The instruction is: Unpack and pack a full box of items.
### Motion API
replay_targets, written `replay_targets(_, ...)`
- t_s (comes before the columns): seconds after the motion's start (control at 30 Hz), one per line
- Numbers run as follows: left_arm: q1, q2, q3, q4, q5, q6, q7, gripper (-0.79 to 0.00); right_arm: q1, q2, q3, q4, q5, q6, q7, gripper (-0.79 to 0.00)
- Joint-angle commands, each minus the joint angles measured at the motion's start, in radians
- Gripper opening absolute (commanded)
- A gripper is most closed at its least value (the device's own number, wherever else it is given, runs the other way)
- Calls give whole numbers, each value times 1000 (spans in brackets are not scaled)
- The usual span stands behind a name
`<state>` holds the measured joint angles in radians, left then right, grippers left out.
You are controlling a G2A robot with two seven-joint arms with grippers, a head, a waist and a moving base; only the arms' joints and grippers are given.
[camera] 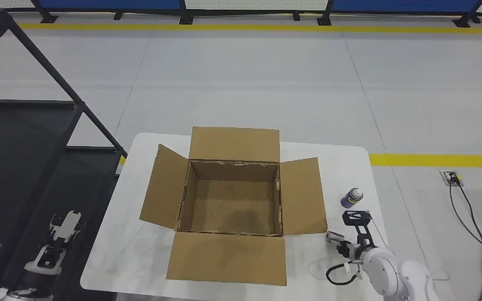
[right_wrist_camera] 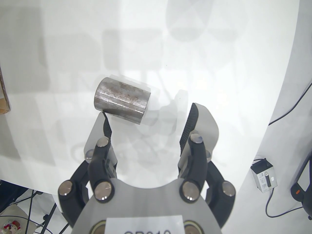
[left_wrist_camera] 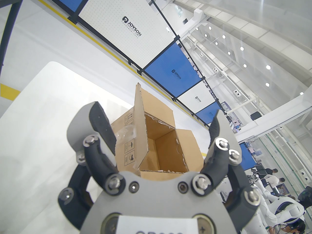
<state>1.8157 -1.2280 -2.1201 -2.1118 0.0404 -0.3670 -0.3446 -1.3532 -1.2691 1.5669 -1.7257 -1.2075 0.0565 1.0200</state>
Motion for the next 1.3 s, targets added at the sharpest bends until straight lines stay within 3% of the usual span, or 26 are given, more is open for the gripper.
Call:
replay_targets(0.0,0,0,0,0,0,0,0,0,-5,1,3,-5,5,-1,-5,-163)
replay_targets(0.53,0,0,0,0,0,0,0,0,-29,9,3,-37,11,-7,-8,-160)
replay_targets(0.7,0,0,0,0,0,0,0,0,10,10,-19,9,1,1,40,-160)
replay_targets(0.97,0,0,0,0,0,0,0,0,21,11,-23,14,3,25,11,-145)
replay_targets(1.27,0,0,0,0,0,0,0,0,66,9,-63,50,-8,40,-29,-188)
